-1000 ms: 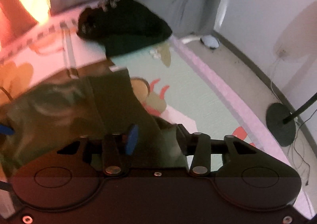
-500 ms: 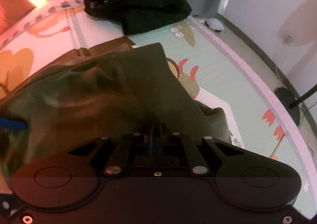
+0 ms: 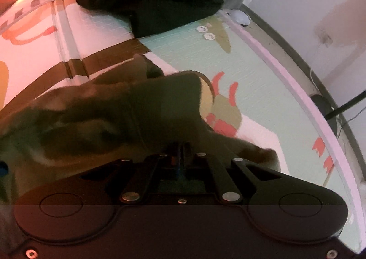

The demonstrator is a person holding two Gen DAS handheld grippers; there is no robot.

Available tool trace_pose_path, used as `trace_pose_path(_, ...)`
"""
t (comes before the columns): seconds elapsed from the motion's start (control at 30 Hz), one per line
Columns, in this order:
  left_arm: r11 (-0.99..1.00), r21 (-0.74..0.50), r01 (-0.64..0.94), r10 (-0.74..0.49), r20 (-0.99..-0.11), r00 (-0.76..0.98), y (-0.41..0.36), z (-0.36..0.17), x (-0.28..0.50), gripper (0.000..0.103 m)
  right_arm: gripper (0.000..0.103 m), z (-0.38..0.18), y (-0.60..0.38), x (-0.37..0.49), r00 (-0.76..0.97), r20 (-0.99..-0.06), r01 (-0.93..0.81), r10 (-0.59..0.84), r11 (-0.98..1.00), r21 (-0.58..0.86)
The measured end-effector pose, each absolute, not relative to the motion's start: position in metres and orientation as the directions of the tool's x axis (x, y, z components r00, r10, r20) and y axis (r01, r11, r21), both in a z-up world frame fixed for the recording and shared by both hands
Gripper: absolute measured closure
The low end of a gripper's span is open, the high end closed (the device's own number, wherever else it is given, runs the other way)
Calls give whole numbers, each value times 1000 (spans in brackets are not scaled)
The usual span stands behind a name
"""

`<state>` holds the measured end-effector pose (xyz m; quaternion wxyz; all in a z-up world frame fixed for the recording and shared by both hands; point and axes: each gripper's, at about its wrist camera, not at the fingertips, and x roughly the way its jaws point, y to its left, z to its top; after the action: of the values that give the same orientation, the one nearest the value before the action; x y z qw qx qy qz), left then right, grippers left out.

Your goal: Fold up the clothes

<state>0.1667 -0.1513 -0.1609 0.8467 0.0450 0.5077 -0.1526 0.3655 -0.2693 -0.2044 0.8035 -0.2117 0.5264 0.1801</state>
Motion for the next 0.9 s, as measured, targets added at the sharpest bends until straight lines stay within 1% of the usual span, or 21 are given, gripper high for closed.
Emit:
trace_pose_path(0.2,957,-141,255,-243,-868,434,-135,-158,172,7,101,-198,-263,380,370,-924,-469,98,878,-95)
trace_pose_path(0.27,954,-168,249,-264,-864,430,-132,-155,173,7,101,-193,-260,378,398,-911,-484,105,868,-111)
trace_pose_path(0.33,954,-180,239,-271,-858,436,-131,-152,173,7,99,-184,-264,377,419,-900,-476,122,873,-103)
trace_pose_path(0.43,953,-196,233,-282,-855,436,-129,-145,174,7,94,-167,-275,376,411,-892,-456,189,890,-21)
trace_pose_path(0.47,951,-200,235,-287,-852,438,-128,-143,175,7,92,-161,-278,375,418,-887,-460,195,888,-21)
trace_pose_path(0.5,951,-199,238,-288,-849,443,-129,-139,175,7,90,-154,-280,372,426,-883,-467,198,884,-27)
trace_pose_path(0.67,944,-184,273,-296,-837,461,-139,-124,175,7,90,-128,-296,358,446,-872,-475,201,879,-40)
trace_pose_path(0.9,926,-163,340,-315,-831,458,-163,-110,175,7,85,-106,-339,334,457,-875,-407,158,912,-47)
